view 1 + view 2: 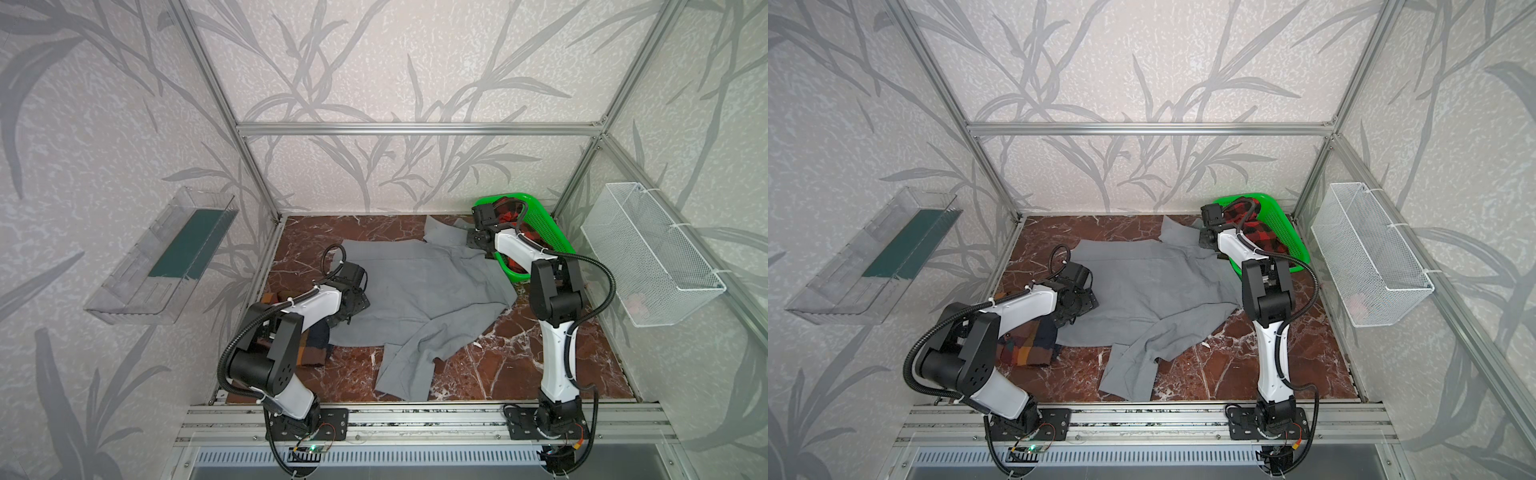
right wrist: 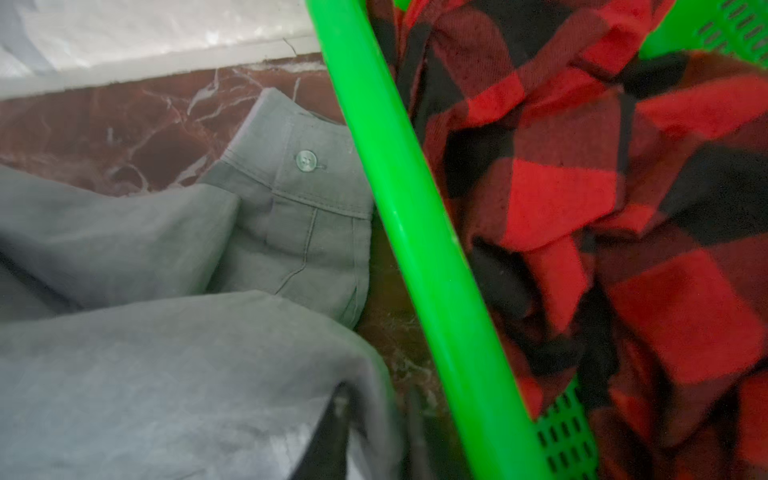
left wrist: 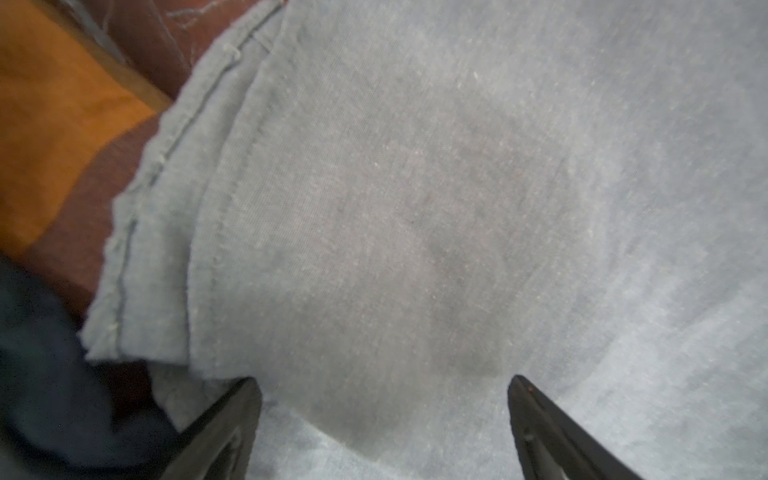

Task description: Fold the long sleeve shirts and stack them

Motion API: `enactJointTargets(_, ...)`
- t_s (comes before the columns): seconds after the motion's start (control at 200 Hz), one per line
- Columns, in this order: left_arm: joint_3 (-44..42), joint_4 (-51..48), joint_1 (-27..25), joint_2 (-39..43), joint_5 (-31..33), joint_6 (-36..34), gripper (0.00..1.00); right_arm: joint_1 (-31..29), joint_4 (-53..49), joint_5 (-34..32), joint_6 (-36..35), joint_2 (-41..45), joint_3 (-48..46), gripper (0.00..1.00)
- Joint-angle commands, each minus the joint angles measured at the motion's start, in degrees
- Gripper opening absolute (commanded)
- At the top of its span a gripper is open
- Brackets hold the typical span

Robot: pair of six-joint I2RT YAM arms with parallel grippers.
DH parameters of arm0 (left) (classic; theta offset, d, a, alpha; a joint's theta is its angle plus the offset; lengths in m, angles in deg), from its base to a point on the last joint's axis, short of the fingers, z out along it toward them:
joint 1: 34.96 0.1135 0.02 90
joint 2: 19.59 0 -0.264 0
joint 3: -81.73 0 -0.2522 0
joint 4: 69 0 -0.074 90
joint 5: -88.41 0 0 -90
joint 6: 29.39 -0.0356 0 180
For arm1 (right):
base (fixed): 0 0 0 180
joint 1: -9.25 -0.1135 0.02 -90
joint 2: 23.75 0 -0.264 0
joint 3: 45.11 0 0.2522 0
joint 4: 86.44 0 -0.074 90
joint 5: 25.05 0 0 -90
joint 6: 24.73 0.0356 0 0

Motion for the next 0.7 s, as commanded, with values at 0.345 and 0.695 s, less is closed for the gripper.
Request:
enactJointTargets(0.345, 1.2, -4.9, 0.1, 3.7, 0.6, 1.7, 0.94, -5.5, -3.1, 11.2, 0.4, 23.9, -13.7, 0.62)
enactJointTargets(0.695, 3.0, -7.0, 0.1, 1.3, 0.1, 3.0, 0.95, -17.3, 8.1, 21.1, 10.5, 45.1, -49.3, 0.58)
